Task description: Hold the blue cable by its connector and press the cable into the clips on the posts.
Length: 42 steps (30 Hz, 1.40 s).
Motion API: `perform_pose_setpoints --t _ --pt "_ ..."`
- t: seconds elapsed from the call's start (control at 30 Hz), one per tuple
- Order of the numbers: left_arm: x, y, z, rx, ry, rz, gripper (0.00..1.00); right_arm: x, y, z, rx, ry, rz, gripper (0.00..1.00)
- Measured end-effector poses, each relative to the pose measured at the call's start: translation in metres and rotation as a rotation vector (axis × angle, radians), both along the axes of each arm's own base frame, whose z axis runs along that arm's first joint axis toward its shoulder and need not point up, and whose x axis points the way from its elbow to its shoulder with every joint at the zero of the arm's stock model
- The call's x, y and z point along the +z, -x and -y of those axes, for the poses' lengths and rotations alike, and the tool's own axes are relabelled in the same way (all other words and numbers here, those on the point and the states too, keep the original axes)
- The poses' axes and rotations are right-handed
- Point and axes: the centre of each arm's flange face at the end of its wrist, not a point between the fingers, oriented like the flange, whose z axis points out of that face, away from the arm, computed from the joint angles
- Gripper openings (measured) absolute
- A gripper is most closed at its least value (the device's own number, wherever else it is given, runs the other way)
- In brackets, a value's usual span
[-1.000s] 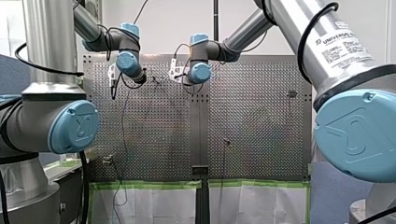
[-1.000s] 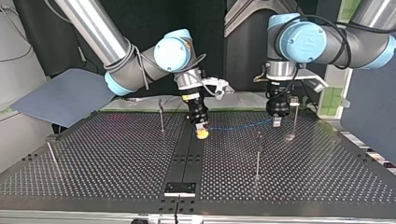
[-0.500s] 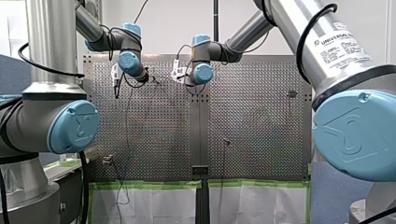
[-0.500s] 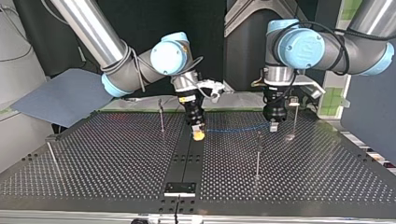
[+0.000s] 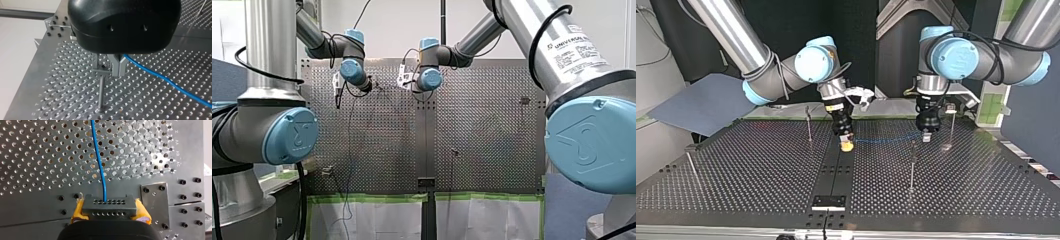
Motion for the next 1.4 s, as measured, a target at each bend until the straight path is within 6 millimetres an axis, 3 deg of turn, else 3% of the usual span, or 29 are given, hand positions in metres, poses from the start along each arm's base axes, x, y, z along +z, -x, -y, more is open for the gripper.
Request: perform_pose_setpoints --t 0.27,0.8,1.4 --pt "0.012 -0.011 -0.006 0.013 0.012 0.029 0.0 -0.001 -0.004 -0.004 0.026 0.01 -0.015 0.0" --pt "0.005 -0.03 -0.014 0.022 0.024 0.024 0.0 -0.001 0.005 0.009 0.011 0.009 -0.02 0.0" --pt "0.005 -0.07 -0.025 0.031 0.057 0.037 0.0 0.0 0.014 0.026 0.039 0.029 -0.034 0.0"
